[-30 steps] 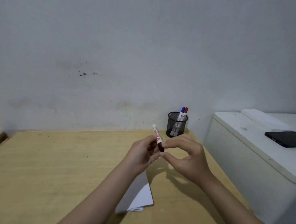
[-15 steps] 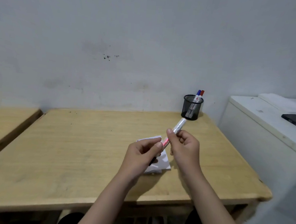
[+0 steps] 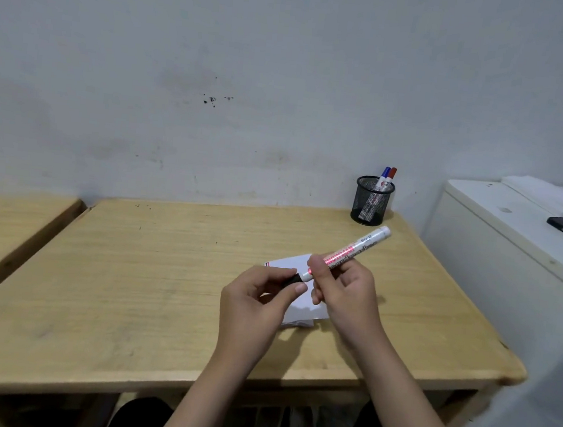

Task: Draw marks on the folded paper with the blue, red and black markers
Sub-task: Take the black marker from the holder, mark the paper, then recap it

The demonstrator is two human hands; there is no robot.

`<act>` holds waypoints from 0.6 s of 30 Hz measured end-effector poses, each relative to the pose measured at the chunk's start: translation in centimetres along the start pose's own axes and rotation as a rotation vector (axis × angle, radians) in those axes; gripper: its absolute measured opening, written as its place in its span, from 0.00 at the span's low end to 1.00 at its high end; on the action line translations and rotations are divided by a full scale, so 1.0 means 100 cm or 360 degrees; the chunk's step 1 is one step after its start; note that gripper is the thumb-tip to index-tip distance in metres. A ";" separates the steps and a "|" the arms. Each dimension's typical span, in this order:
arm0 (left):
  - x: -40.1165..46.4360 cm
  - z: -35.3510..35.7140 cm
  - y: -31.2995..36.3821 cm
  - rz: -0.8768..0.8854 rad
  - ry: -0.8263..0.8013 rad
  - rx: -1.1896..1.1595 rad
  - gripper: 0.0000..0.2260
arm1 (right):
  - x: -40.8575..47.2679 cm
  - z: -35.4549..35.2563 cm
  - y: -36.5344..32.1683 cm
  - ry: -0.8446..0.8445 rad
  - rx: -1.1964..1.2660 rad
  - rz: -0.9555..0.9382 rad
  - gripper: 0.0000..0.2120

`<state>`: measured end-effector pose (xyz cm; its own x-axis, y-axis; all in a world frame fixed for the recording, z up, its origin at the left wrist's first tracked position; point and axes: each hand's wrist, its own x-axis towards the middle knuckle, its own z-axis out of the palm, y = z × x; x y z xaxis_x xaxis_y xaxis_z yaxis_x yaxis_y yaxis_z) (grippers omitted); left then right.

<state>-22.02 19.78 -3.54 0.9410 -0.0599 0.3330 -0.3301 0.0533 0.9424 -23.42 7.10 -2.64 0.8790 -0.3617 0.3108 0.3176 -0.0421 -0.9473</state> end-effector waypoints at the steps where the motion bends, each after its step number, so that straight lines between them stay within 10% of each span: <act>1: -0.001 0.000 0.000 0.0028 0.0014 0.0033 0.08 | 0.000 0.000 0.000 -0.0014 0.0023 -0.0025 0.11; 18: 0.088 -0.034 -0.036 -0.0089 0.0061 0.0517 0.08 | 0.010 -0.017 0.021 0.0256 0.0163 0.0013 0.09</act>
<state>-12.24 22.47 -4.12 0.9584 -0.0161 0.2848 -0.2785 -0.2698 0.9218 -22.54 5.05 -4.44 0.8161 -0.5061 0.2791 0.3527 0.0536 -0.9342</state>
